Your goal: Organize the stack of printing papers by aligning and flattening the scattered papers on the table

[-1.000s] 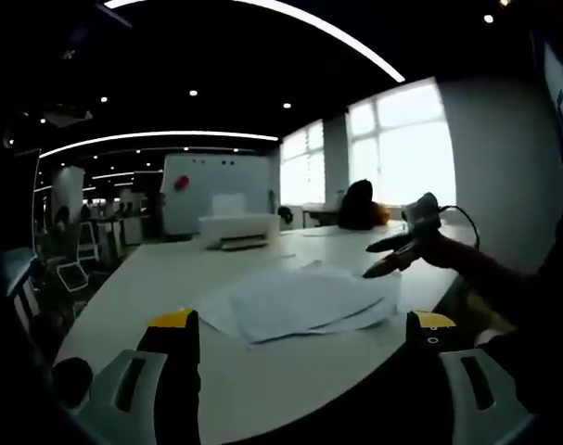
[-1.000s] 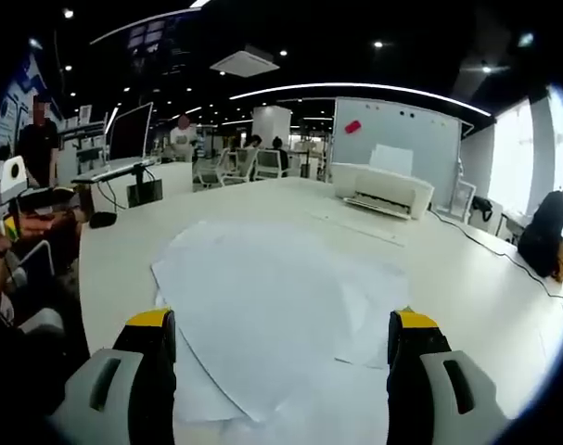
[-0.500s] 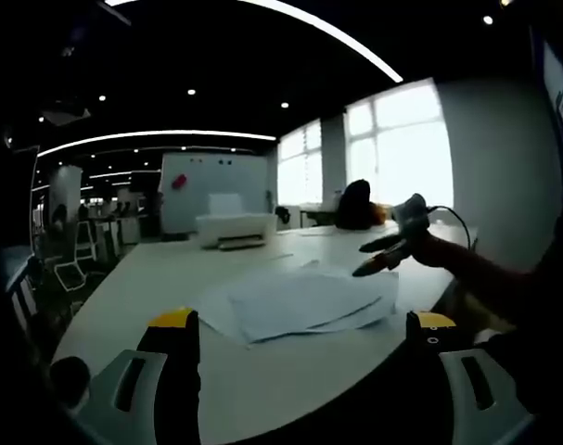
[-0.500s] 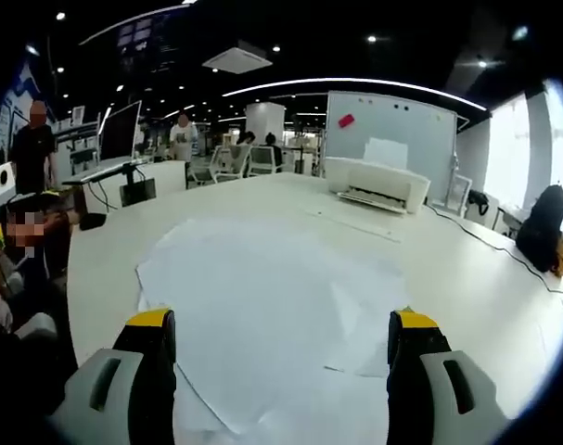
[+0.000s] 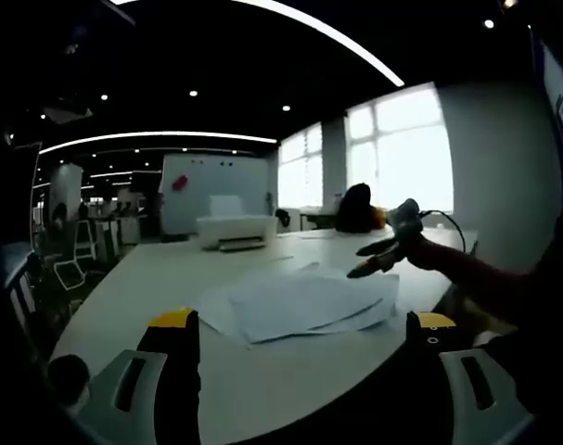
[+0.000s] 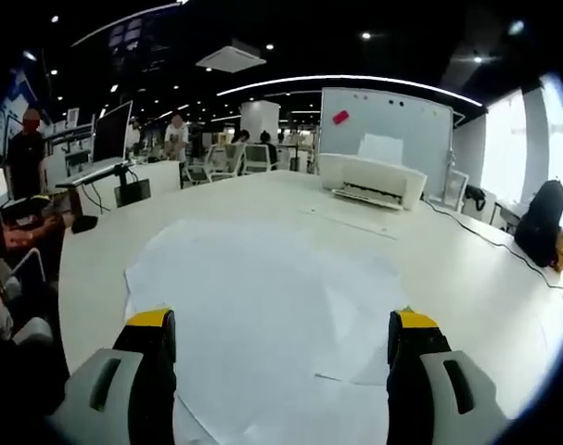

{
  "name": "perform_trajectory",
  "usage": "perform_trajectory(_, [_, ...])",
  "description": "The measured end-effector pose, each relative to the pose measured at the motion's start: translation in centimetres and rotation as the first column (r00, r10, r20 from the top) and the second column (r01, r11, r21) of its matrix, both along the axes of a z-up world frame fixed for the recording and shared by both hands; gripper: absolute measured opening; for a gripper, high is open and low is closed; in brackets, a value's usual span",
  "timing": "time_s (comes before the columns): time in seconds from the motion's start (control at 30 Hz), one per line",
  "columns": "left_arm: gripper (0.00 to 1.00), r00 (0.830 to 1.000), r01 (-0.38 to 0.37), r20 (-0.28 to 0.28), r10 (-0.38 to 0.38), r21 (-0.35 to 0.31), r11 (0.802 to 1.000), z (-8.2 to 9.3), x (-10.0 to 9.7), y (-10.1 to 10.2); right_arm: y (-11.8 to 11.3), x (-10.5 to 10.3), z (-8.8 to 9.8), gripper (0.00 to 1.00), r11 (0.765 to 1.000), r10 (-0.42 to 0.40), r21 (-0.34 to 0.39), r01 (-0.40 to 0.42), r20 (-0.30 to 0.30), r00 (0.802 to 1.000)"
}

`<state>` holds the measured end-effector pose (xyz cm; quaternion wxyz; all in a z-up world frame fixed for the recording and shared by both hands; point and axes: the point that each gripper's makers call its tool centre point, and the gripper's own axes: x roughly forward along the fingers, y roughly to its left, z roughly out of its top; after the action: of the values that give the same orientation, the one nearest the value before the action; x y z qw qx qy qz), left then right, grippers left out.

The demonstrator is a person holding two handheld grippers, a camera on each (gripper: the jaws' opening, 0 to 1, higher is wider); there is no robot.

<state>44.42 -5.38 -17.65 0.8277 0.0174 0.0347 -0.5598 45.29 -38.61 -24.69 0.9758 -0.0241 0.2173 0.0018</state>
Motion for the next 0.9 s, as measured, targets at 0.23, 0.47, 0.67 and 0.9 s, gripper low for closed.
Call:
perform_trajectory(0.23, [0.94, 1.0, -0.008, -0.008, 0.008, -0.004, 1.0, -0.4, 0.3, 0.1, -0.6, 0.3, -0.5, 0.9, 1.0, -0.006, -0.002, 0.006, -0.006, 1.0])
perform_trajectory(0.47, [0.94, 1.0, -0.005, -0.003, 0.005, 0.003, 1.0, -0.3, 0.3, 0.2, -0.9, 1.1, -1.3, 0.9, 1.0, -0.002, 0.015, 0.002, -0.014, 1.0])
perform_trajectory(0.67, [0.93, 1.0, -0.025, 0.013, 0.025, -0.012, 1.0, 0.3, 0.8, 0.7, -2.2, 2.6, -2.7, 0.9, 1.0, -0.011, 0.018, 0.011, -0.039, 0.999])
perform_trajectory(0.9, [0.93, 0.999, -0.042, 0.008, 0.042, -0.006, 0.999, 0.0, 1.2, 0.8, -2.5, 3.6, -3.3, 0.9, 0.999, -0.003, 0.044, 0.005, -0.043, 0.999])
